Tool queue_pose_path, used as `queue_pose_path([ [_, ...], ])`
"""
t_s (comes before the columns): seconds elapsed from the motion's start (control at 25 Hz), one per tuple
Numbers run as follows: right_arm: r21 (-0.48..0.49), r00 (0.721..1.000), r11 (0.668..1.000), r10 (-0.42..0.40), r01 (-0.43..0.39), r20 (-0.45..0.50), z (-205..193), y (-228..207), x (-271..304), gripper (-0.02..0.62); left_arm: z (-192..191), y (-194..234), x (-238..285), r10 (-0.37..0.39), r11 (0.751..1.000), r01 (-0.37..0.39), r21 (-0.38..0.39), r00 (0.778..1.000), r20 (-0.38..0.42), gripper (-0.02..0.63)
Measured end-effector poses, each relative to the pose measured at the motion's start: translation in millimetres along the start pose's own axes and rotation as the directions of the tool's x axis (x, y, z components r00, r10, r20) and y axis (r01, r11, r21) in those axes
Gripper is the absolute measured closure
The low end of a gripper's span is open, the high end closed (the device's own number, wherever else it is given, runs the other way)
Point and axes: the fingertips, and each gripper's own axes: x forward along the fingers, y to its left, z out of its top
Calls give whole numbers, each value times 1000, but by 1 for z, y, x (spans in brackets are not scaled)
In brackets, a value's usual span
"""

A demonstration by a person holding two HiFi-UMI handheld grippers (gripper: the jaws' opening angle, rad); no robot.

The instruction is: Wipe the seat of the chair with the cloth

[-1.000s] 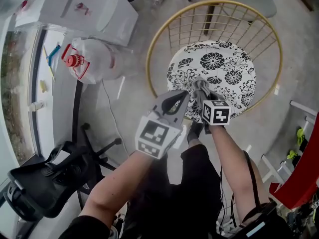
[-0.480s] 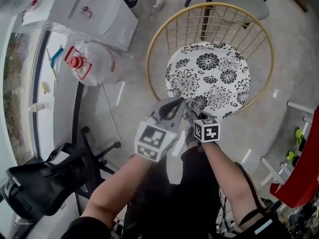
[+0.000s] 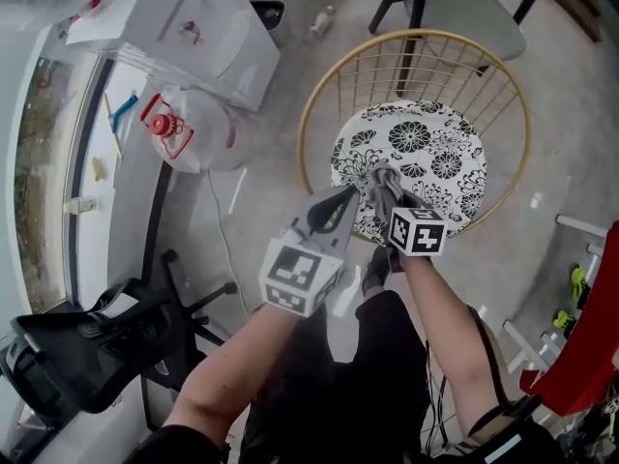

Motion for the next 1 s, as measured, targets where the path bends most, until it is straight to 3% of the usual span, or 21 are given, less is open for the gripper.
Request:
queue_pose_path([
  [0.28,-31,993,999,-4,8,121,93,-9,25,574,20,18,15,39,999,-39,-10,999,38,600],
  [0.48,-41,990,999,8,-3,140,123,-8,52,574,20,36,18,58,998,-58,3,998,33,600],
  [0.76,-26,994,1000,9,-7,106,107,-6,85,574,-14,58,16,76,997,-77,-27,997,-18,600],
  [1.0,-30,999,999,30,-29,29,57,9,88,574,-32,55,13,52,998,-53,-33,998,-35,598],
])
